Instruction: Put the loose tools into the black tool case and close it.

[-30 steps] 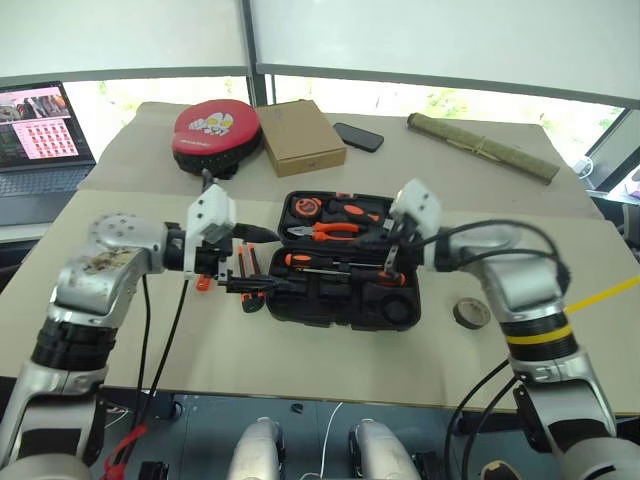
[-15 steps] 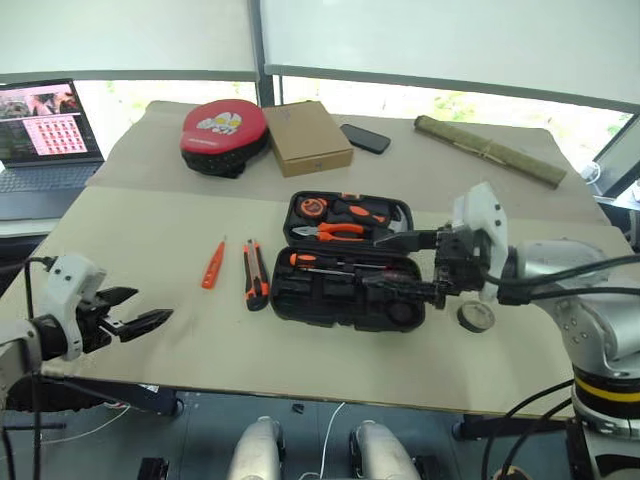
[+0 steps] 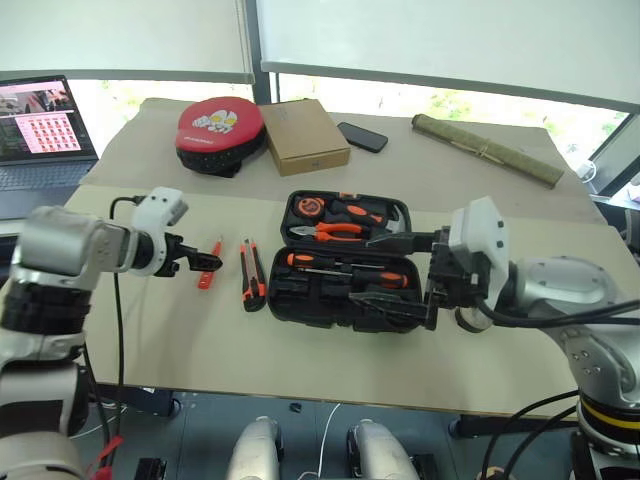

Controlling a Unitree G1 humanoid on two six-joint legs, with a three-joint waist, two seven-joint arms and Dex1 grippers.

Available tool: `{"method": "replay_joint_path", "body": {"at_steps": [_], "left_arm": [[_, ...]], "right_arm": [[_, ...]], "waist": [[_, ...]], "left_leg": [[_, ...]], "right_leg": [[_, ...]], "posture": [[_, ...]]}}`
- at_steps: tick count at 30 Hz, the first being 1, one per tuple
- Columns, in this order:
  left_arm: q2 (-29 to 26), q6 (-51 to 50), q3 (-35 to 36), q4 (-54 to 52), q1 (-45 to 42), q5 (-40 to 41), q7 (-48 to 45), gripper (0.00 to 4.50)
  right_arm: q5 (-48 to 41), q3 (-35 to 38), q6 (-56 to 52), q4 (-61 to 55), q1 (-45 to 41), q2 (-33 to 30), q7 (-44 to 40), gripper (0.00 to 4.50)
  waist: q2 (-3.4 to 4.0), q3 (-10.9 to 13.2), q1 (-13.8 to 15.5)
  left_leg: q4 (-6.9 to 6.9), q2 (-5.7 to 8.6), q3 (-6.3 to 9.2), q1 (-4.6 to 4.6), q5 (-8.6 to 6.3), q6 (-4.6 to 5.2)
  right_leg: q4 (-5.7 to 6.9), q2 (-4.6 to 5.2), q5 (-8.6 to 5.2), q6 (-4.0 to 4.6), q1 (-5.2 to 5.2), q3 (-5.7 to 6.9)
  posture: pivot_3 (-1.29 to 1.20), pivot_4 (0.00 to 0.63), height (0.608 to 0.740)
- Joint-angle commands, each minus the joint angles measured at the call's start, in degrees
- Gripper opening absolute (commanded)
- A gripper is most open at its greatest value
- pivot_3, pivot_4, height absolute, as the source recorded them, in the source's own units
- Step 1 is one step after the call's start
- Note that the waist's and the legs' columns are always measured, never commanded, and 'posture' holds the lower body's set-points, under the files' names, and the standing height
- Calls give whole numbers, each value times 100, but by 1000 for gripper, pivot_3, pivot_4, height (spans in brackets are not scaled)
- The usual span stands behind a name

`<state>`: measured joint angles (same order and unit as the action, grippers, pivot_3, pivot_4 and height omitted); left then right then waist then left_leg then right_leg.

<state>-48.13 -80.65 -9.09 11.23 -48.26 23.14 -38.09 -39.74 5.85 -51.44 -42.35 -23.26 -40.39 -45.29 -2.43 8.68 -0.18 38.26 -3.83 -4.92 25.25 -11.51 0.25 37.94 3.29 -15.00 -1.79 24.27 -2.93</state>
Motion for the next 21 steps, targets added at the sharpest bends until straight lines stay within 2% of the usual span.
{"method": "replay_joint_path", "body": {"at_steps": [1, 3, 6, 9, 12, 13, 14, 16, 19, 21], "left_arm": [[178, 369, -413, 839, -458, -355, -134, 4500], [295, 548, -657, 1196, -594, -461, -318, 4500], [431, 866, -964, 1626, -676, -671, -563, 3823], [502, 1059, -1062, 1992, -733, -853, -722, 2584], [530, 1218, -1018, 2230, -747, -1005, -796, 1631], [528, 1281, -983, 2306, -753, -1056, -806, 1474], [513, 1343, -917, 2387, -762, -1106, -809, 898], [452, 1466, -795, 2502, -796, -1180, -835, 420], [213, 2191, -659, 2450, -917, -1281, -1182, 418], [-75, 3419, -740, 1925, -964, -1317, -2089, 418]], "right_arm": [[-184, 111, 38, -270, -12, 21, 291, 4426], [-236, 113, 7, -302, -49, 39, 440, 4426], [-407, 140, -74, -369, -134, 82, 718, 4500], [-609, 183, -138, -450, -151, 96, 945, 4500], [-702, 205, -129, -484, -77, 18, 1057, 4500], [-727, 225, -129, -494, -42, -15, 1088, 4500], [-767, 275, -129, -530, 30, -57, 1123, 4500], [-863, 399, -129, -594, 177, -136, 1174, 4500], [-1064, 720, -141, -674, 479, -305, 1221, 4500], [-1261, 992, -189, -741, 795, -446, 1218, 4500]], "waist": [[-2, 1, -9], [-2, 1, -1], [1, 0, 4], [2, -2, 43], [3, -2, 74], [3, -3, 82], [3, -3, 82], [3, -4, 89], [2, -4, 81], [-8, 2, 80]], "left_leg": [[1, 0, 0, 1, 0, 0], [1, 1, 2, 0, 0, 0], [1, 3, 1, -1, 0, 0], [2, 5, 2, -1, 0, 0], [3, 7, 1, -1, 0, 0], [3, 8, 1, -1, 0, 1], [3, 8, 1, -1, 0, 0], [3, 8, 1, -1, 0, 0], [3, 7, 1, -1, 1, 1], [3, 3, 3, 2, 1, 0]], "right_leg": [[0, 0, 0, 0, 1, 0], [1, 0, 0, 0, -1, 1], [1, 2, -1, 0, -2, 1], [1, 5, -1, 0, -4, 1], [0, 9, -1, 0, -6, 1], [0, 10, -1, 0, -6, 1], [0, 9, -1, -1, -6, 1], [0, 10, -1, -1, -7, 2], [1, 9, -1, -1, -7, 2], [2, 6, -1, 0, -2, 3]], "posture": [[0, 150, 740], [0, 150, 740], [0, 150, 740], [0, 150, 740], [0, 150, 740], [0, 150, 740], [0, 150, 740], [0, 150, 740], [0, 150, 740], [0, 150, 740]]}}
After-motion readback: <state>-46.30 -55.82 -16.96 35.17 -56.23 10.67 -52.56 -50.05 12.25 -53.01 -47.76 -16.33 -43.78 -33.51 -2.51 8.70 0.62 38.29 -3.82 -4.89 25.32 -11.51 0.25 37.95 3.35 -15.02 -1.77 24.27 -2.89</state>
